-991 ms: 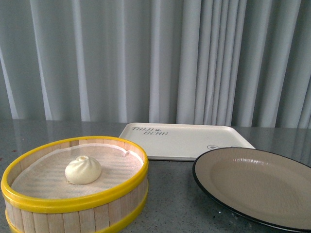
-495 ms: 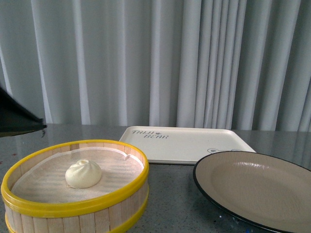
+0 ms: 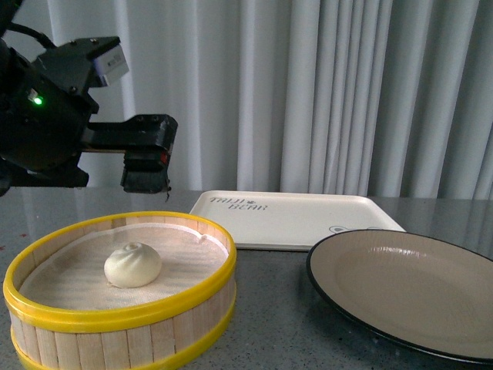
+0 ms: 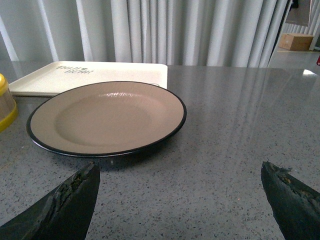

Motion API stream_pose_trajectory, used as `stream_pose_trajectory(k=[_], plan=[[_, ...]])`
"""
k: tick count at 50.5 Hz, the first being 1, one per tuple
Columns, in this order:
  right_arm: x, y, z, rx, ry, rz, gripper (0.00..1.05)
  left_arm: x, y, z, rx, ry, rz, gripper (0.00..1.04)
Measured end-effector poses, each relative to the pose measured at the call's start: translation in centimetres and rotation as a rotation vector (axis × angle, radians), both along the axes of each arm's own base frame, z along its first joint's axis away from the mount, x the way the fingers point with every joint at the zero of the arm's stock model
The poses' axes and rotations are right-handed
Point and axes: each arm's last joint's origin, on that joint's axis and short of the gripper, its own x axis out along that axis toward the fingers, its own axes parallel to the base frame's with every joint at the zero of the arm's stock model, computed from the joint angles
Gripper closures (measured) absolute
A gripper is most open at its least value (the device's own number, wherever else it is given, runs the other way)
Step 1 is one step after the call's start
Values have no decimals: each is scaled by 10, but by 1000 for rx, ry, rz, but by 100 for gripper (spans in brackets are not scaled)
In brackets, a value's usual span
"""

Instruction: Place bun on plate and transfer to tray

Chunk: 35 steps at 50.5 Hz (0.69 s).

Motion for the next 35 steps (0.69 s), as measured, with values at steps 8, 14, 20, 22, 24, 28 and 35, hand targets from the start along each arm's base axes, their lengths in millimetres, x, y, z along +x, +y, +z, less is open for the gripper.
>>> stream_pose_trajectory(k=[8, 14, 20, 22, 24, 28, 35], plan=[[0, 0, 0, 0, 0, 0, 9, 9, -8, -9, 27, 62, 14, 7], [0, 0, 0, 0, 0, 0, 9, 15, -11, -15, 32, 82, 26, 7], [0, 0, 0, 0, 0, 0, 9, 21, -13, -20, 47, 93, 41, 7], [0, 0, 0, 0, 0, 0, 9, 22, -13, -22, 51, 97, 45, 7], [0, 0, 0, 0, 0, 0, 9, 24, -14, -25, 58, 103, 51, 7], [0, 0, 0, 0, 0, 0, 9, 28, -14, -28, 80, 107, 61, 7], [0, 0, 0, 0, 0, 0, 9, 33, -14, -34, 96, 130, 69, 7]])
